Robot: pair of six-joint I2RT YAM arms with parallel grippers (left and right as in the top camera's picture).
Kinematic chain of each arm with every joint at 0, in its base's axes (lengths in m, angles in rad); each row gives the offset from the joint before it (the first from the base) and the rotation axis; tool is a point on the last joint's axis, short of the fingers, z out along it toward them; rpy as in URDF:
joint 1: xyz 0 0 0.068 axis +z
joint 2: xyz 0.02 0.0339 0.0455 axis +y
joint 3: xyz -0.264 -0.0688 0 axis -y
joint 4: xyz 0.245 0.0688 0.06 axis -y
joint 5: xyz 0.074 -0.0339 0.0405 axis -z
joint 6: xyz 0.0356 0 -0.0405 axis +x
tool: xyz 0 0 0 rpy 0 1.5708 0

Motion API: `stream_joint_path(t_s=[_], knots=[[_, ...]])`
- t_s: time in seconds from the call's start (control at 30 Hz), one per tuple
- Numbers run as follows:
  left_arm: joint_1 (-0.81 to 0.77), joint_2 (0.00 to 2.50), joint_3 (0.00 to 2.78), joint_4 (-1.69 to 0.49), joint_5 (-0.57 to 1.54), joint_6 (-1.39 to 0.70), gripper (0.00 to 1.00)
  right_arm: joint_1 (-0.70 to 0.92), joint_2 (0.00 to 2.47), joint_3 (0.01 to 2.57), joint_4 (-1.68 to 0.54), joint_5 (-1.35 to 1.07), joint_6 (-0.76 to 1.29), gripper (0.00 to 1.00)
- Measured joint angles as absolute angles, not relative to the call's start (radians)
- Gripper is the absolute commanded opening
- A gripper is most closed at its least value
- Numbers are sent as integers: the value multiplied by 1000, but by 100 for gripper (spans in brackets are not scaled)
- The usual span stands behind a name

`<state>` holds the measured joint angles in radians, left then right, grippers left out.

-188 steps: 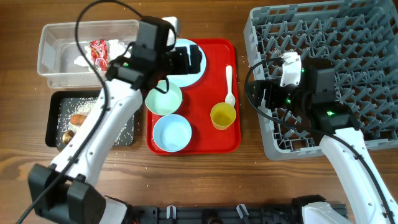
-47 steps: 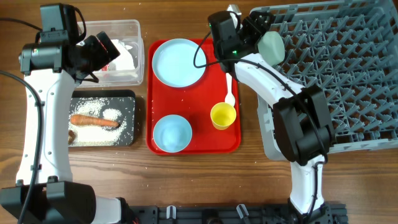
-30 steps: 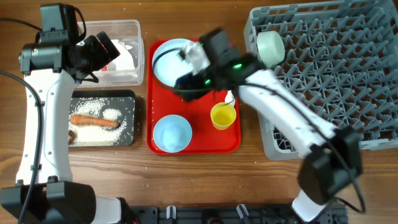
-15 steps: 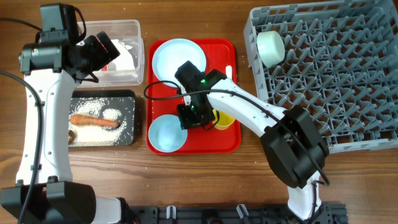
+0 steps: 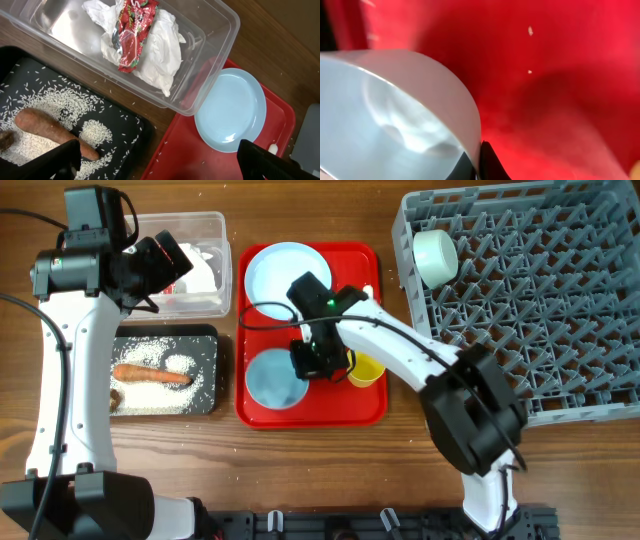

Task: Sort waste into correct bins and load items into the dishwasher rack
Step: 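Carry the blue bowl into the rack and release it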

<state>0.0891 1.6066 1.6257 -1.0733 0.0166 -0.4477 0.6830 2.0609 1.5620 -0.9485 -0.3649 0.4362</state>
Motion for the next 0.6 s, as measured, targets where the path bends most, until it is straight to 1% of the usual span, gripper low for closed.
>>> stream_joint_path(t_s=[0.13, 0.2, 0.23, 0.3, 0.37, 0.43, 0.5, 0.57, 0.6], knots=[[89, 1607, 1626, -1073, 17, -448, 100, 627, 1855, 1691, -1025, -202, 411, 4], [89, 1607, 1626, -1072, 17, -448, 100, 532, 1694, 1716, -1113, 85, 403, 4], [89, 1607, 1626, -1073, 16, -448, 100, 450, 1634, 1721, -1195, 353, 407, 4], [89, 1607, 1626, -1073, 17, -448, 100, 367, 1617, 1721, -1227, 627, 411, 4], [89, 1607, 1626, -1073, 17, -448, 100, 321, 1619, 1707, -1239, 877, 392, 4], [89, 1607, 1626, -1073, 17, -448, 100, 320, 1645, 1704, -1232, 1000, 302, 4], [89, 1607, 1626, -1073, 17, -448, 100, 319, 1687, 1704, -1228, 1042, 231, 4], [89, 1607, 1626, -1073, 17, -448, 100, 319, 1792, 1701, -1228, 1068, 104, 4], [89, 1607, 1626, -1073, 17, -448, 100, 319, 1823, 1699, -1230, 1071, 80, 4]])
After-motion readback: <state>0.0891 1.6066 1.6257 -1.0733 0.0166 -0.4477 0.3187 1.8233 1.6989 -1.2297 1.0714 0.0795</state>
